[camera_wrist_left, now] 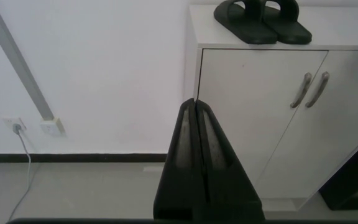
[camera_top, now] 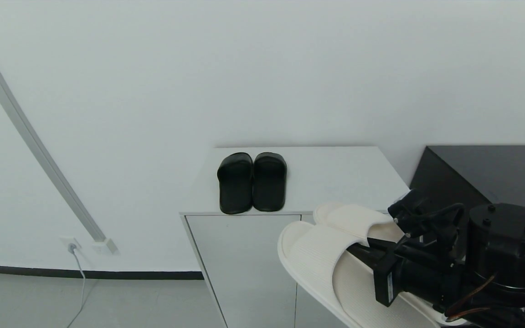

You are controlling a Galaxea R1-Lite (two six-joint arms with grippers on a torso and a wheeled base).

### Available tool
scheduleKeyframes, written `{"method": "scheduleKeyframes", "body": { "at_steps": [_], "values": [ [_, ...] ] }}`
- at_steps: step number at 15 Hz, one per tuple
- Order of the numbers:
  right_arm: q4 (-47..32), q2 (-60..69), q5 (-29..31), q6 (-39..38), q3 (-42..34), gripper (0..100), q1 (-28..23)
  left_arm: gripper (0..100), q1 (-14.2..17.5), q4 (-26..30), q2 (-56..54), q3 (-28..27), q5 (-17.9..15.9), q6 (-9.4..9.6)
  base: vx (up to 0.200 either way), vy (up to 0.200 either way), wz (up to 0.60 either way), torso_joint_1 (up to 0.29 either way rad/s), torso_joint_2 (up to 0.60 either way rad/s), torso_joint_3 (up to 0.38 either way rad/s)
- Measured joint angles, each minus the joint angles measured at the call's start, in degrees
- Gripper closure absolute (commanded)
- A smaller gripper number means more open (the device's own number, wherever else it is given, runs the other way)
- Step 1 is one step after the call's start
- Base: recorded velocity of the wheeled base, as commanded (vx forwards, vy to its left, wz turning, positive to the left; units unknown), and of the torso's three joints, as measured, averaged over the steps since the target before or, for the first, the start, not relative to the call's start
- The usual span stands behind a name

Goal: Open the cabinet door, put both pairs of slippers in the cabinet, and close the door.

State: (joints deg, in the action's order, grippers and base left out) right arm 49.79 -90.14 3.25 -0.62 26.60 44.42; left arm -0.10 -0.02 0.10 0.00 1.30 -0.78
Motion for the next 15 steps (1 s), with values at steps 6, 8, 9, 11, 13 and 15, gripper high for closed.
{"method": "scheduleKeyframes", "body": {
  "at_steps": [6,8,9,11,13,15],
  "values": [
    [-0.02,-0.11,0.0,0.0,-0.76,100,1.0,100,0.0,-0.02,0.0,0.0,0.06,-0.04,0.0,0.0,0.0,-0.181,0.42,0.231],
    [-0.02,-0.11,0.0,0.02,-1.02,100,1.11,100,0.0,-0.02,0.0,0.0,0.09,-0.04,0.0,0.0,0.0,-0.234,0.54,0.312],
    [0.02,-0.11,0.0,0.02,-1.05,100,1.16,100,0.02,-0.02,0.0,0.0,0.09,0.02,0.0,0.0,0.0,-0.232,0.56,0.325],
    [0.02,-0.11,0.0,-0.02,-1.11,100,1.16,100,0.0,-0.02,0.0,0.0,0.09,0.07,0.0,0.0,0.0,-0.222,0.55,0.322],
    [0.0,-0.11,0.0,-0.02,-1.11,100,1.19,100,0.0,0.0,0.0,0.0,0.02,0.07,0.0,0.0,0.0,-0.212,0.53,0.315],
    [0.02,-0.11,-0.02,0.0,-1.11,100,1.44,0,0.0,0.02,0.0,0.0,0.0,0.1,0.0,0.0,0.0,-0.2,0.52,0.317]
  ]
}}
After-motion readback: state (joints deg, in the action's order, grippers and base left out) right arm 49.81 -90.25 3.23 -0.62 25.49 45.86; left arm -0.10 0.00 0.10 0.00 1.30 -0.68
